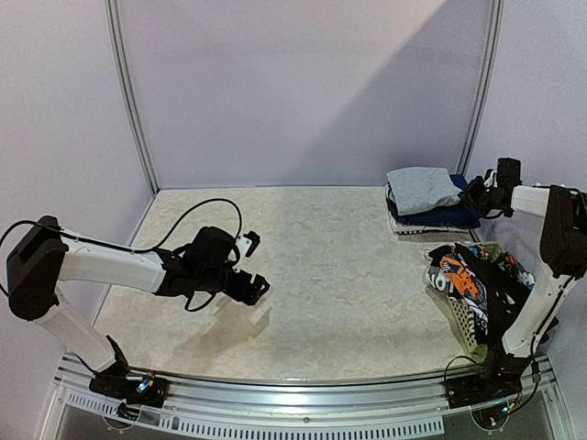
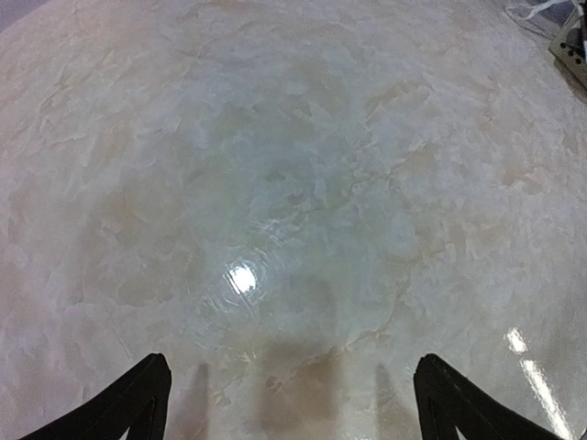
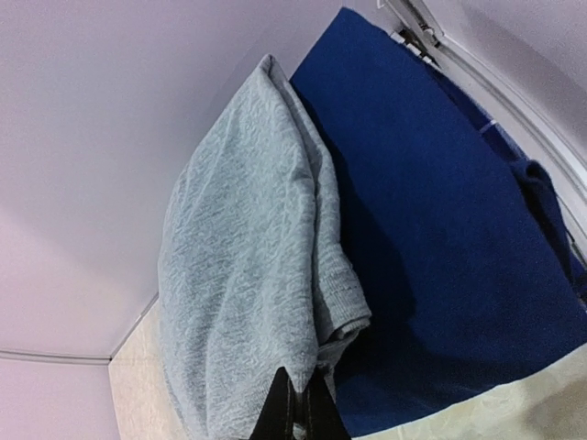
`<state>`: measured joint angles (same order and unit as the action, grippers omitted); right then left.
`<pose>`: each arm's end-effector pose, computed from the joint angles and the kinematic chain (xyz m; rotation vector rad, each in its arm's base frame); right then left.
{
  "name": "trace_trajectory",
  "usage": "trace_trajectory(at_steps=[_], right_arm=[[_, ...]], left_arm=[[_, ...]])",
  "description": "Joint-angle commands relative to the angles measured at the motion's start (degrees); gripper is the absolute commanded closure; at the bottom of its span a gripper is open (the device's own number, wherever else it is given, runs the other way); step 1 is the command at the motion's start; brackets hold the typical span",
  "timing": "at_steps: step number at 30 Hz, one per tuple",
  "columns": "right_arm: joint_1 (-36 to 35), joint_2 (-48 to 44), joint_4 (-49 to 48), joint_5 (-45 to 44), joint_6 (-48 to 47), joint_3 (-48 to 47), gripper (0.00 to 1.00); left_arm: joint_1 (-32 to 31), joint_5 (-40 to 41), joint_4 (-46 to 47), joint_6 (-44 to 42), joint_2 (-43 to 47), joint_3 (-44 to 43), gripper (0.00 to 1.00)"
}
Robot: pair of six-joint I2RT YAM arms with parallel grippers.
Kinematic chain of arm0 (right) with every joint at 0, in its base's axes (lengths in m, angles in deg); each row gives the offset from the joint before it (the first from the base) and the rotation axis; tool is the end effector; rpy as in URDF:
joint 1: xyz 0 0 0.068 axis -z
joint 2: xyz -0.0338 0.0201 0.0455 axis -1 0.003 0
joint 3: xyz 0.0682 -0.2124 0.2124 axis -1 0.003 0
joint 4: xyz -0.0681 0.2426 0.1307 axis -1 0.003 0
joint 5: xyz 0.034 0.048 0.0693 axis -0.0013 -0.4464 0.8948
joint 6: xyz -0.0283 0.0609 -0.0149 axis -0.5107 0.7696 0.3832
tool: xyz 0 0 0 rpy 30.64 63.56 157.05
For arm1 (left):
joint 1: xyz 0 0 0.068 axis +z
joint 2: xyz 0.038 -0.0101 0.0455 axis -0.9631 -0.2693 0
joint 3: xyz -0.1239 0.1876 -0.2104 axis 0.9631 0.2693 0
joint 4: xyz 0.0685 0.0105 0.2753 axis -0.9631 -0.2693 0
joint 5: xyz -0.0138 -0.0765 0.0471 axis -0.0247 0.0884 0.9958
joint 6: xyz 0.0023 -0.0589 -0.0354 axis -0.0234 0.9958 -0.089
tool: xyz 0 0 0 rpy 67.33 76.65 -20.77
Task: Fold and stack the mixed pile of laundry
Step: Place the square-folded tank top at the center of the board.
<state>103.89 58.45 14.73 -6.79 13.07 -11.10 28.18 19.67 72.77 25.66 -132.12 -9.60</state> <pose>0.4438 -0.0878 0.2432 0.8184 2.0676 0.7287 0.2304 -0.2326 0.1677 0.6020 2.3027 -0.4074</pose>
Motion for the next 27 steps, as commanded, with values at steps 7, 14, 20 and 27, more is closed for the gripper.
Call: trace_trajectory(at_steps=[7, 14, 20, 27], right_arm=[[0.27, -0.61, 14.71, -12.52, -8.11, -11.3, 1.0], [0.28, -1.37, 13.33, -15.02, -9.35, -6.64, 1.0], [0.33, -1.15, 10.38, -15.68, -8.4, -1.33, 0.96], [-0.45, -4.96, 13.61, -16.57, -9.51, -3.05, 0.53]], left_arm=[[-0.89, 0.0, 1.37, -0.29, 1.8, 1.33, 0.06], [-0.91, -0.18, 2.07, 0.01, 1.91, 1.93, 0.06], [-0.91, -0.04, 1.48, -0.24, 2.55, 2.06, 0.06], [-0.92, 1.72, -0.09, -0.65, 3.56, 1.31, 0.06]])
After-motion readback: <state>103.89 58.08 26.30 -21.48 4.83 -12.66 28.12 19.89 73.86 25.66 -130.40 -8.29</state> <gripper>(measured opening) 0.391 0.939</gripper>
